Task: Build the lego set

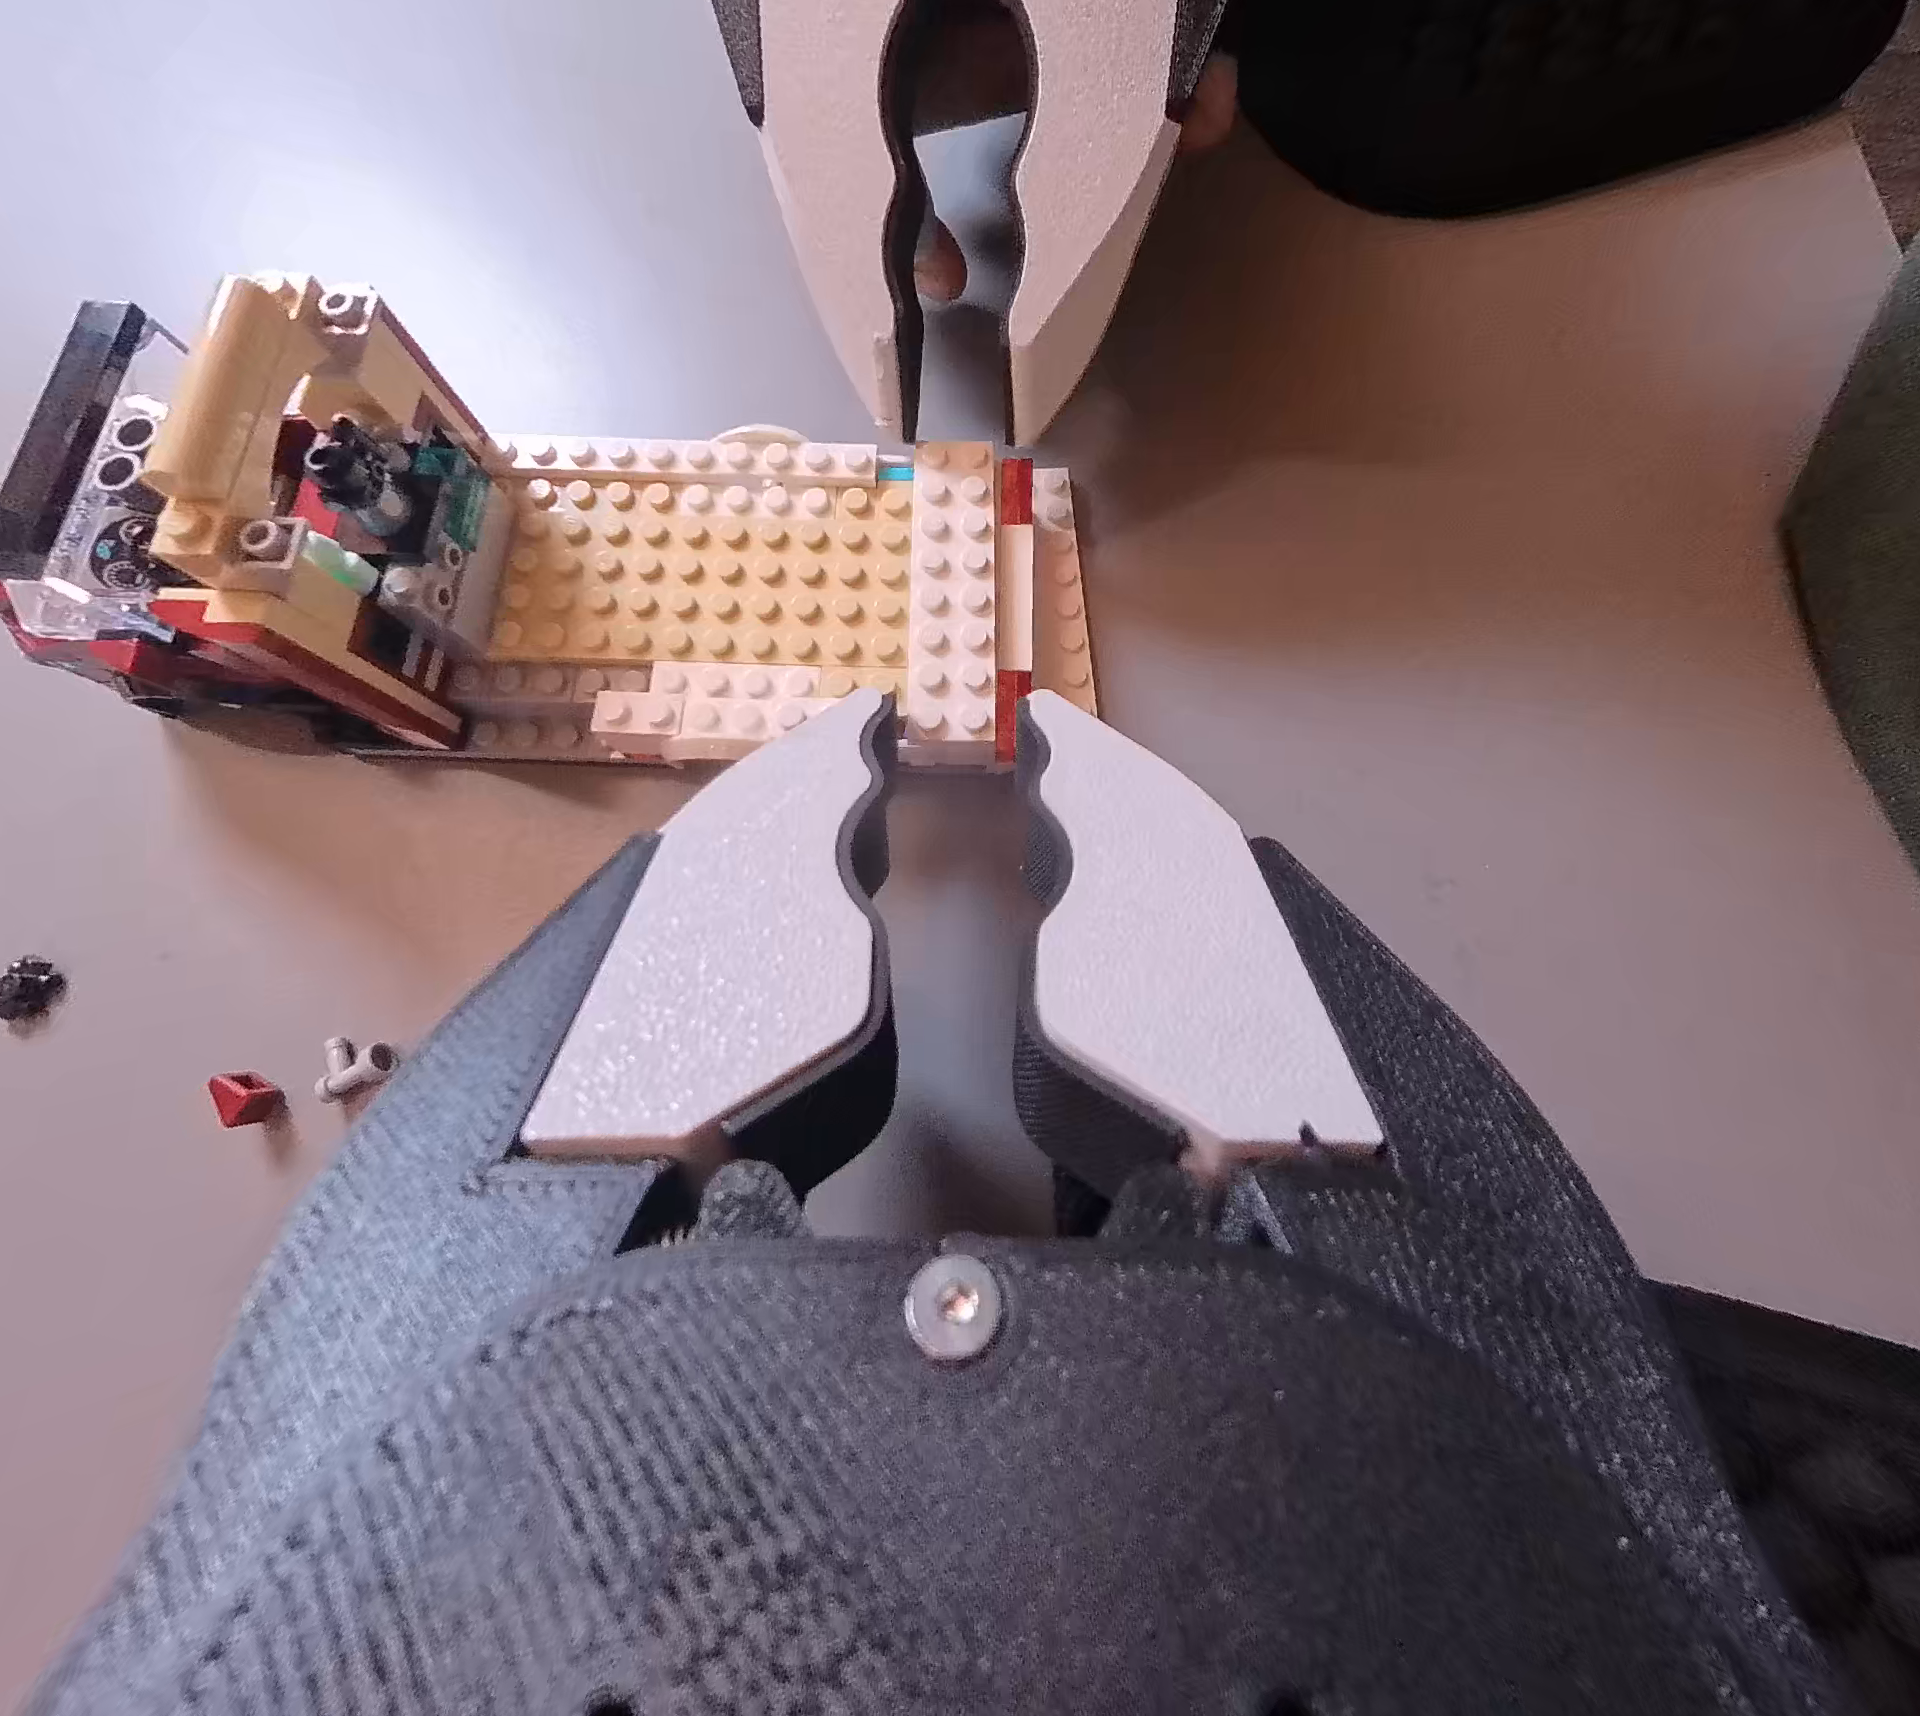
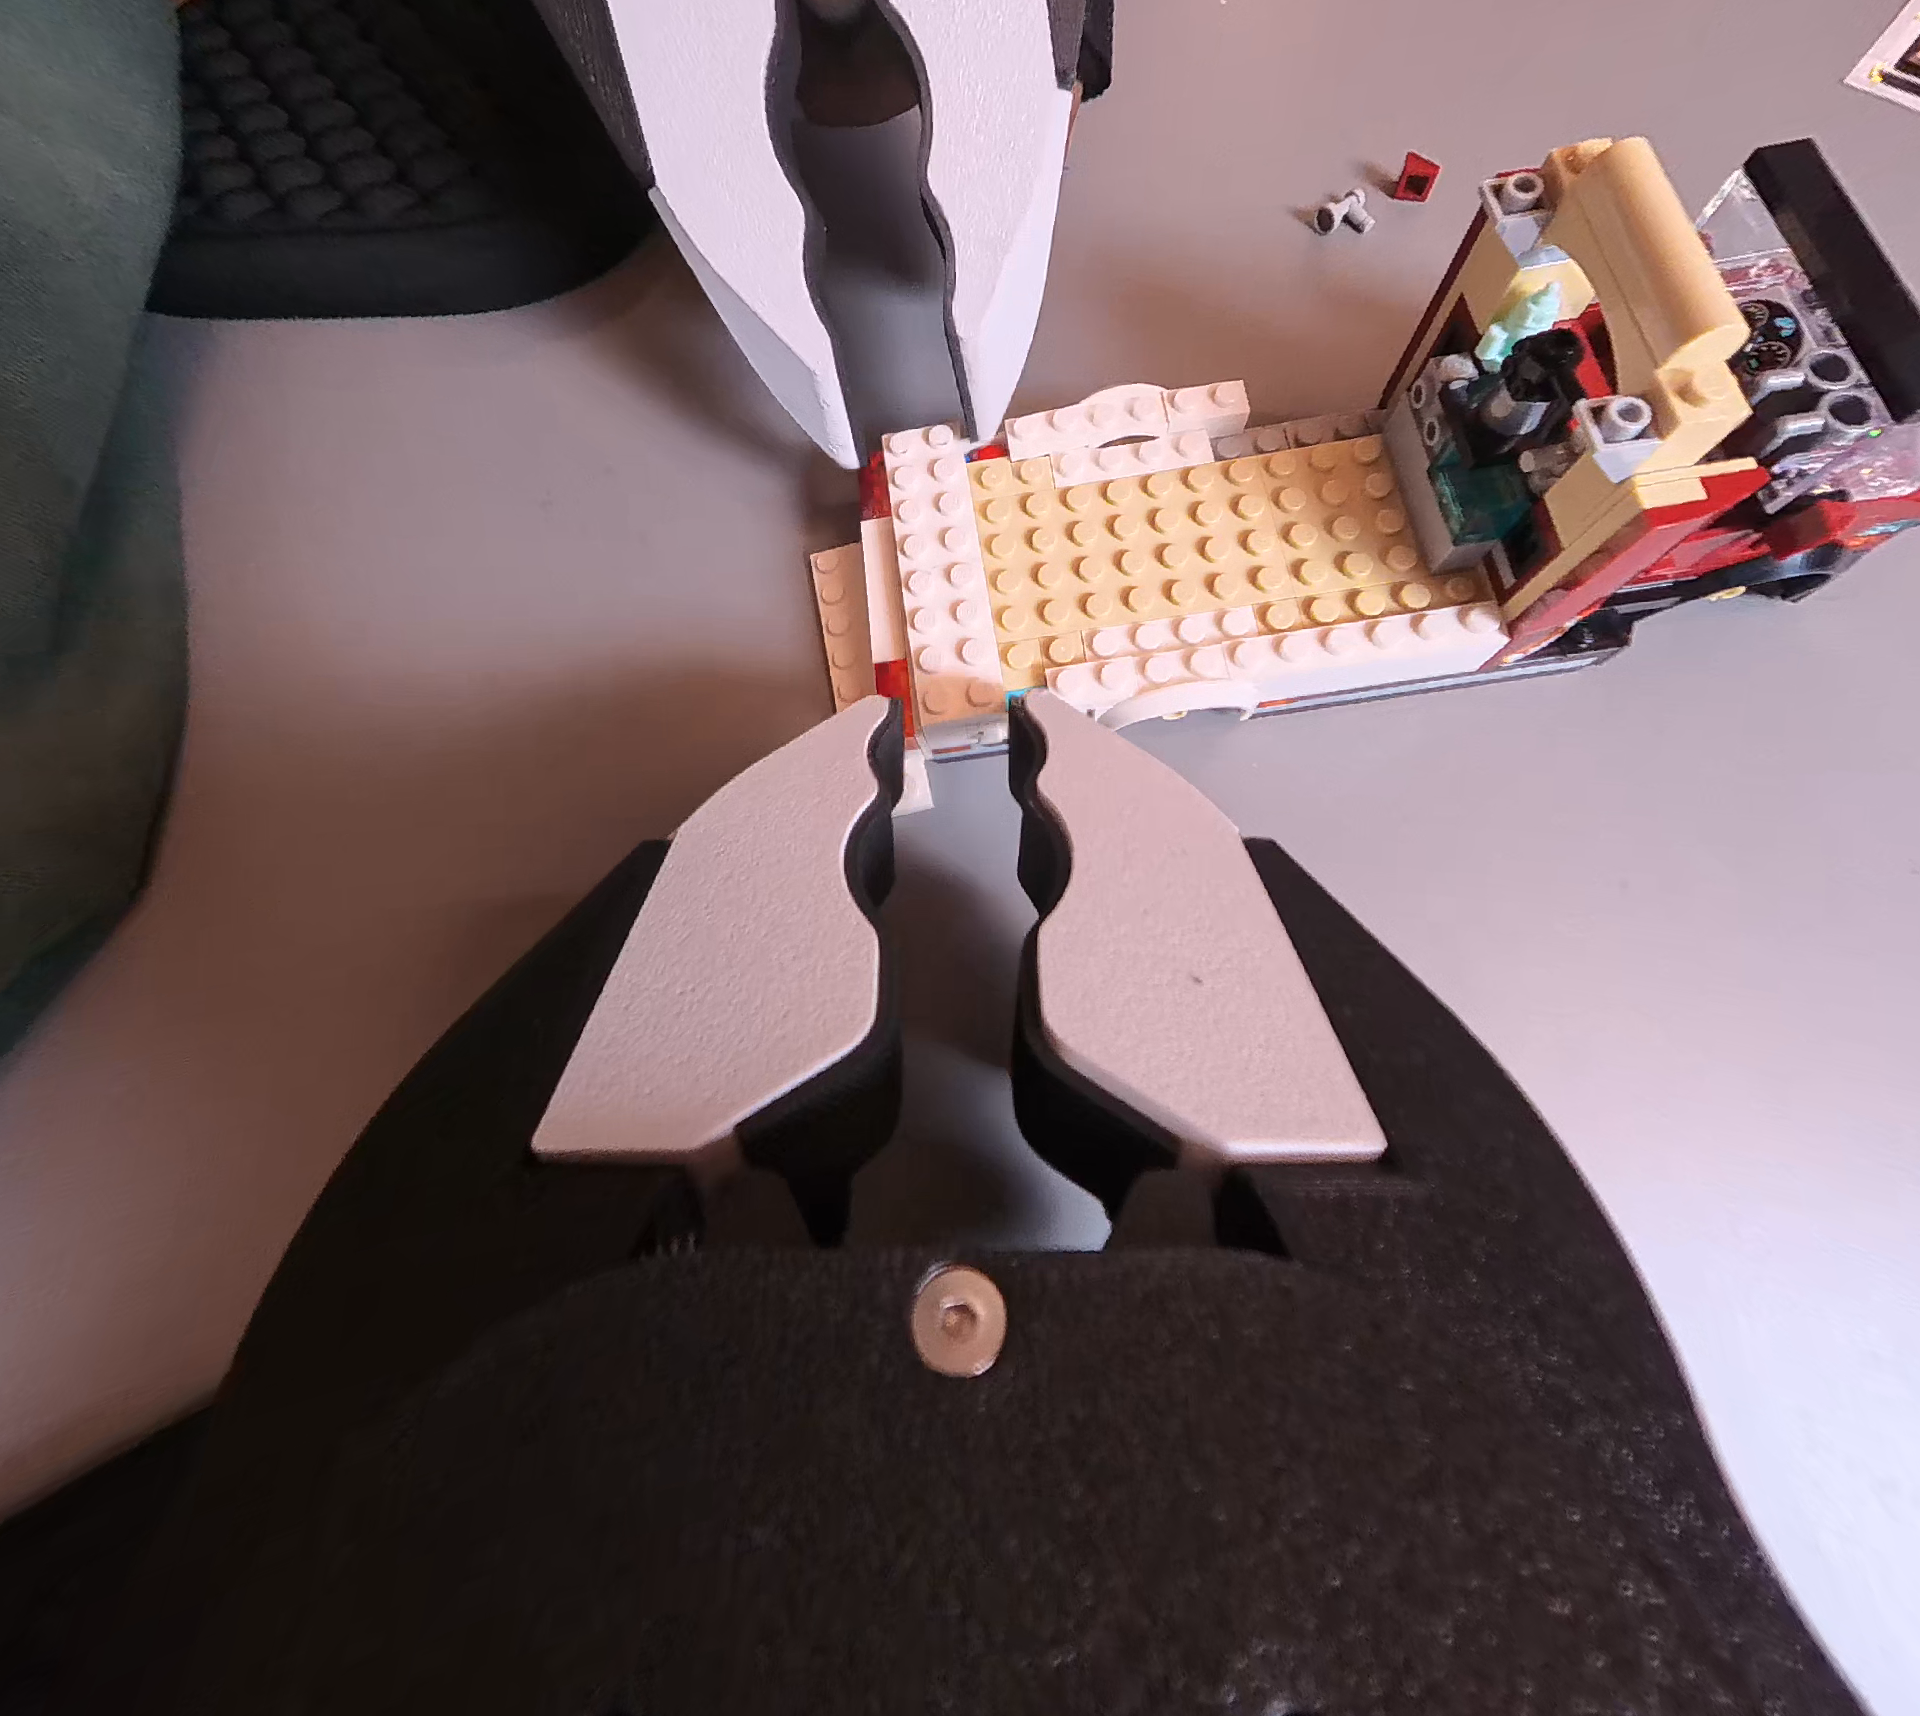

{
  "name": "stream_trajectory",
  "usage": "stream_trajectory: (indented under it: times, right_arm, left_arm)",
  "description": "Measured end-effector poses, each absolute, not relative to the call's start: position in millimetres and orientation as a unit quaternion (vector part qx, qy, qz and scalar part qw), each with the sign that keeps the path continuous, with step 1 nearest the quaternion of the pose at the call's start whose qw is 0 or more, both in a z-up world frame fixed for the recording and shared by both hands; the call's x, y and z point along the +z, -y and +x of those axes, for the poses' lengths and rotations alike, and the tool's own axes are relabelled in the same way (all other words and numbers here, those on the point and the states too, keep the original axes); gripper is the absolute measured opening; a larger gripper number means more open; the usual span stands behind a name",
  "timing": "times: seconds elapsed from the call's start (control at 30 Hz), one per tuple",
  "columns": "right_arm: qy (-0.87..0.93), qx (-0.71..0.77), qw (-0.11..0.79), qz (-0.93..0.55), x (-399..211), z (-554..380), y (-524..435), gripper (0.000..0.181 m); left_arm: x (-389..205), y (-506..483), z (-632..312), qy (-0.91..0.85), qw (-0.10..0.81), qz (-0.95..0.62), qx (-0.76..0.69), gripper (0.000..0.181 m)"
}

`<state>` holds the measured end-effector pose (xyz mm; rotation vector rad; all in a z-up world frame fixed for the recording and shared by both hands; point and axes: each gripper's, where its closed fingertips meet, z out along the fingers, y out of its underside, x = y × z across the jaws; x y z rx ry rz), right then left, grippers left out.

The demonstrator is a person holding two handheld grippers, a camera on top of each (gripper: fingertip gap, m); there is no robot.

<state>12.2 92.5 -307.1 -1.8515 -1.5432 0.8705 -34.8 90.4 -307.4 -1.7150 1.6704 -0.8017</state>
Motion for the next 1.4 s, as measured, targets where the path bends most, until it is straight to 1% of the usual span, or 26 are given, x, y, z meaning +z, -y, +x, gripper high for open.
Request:
stream_trajectory:
  times: [0.13, 0.5, 0.8, 0.97, 1.2, 1.4]
  right_arm:
    - [0.581, 0.327, 0.281, -0.691, -309.8, 10.6, -90.4, 0.016]
    - [0.586, 0.323, 0.278, -0.689, -310.2, 11.5, -88.3, 0.017]
    - [0.588, 0.323, 0.28, -0.687, -307.9, 13.3, -88.2, 0.021]
    - [0.591, 0.318, 0.295, -0.68, -303.2, 9.6, -88.6, 0.02]
    - [0.597, 0.304, 0.288, -0.684, -310.7, 8.6, -87.9, 0.017]
    - [0.592, 0.308, 0.305, -0.68, -299.8, 6.5, -89.4, 0.018]
  left_arm:
    - [-309.9, -90.2, -34.4, -0.633, 0.303, -0.647, -0.298, 0.016]
    - [-310.6, -86.1, -33.6, -0.639, 0.298, -0.643, -0.298, 0.017]
    - [-309.2, -86.1, -35.8, -0.642, 0.297, -0.642, -0.295, 0.018]
    - [-304.2, -85.4, -33.9, -0.643, 0.309, -0.636, -0.295, 0.018]
    - [-309.2, -85.5, -33.8, -0.646, 0.305, -0.637, -0.289, 0.016]
    - [-309.0, -85.0, -34.2, -0.648, 0.303, -0.636, -0.29, 0.017]
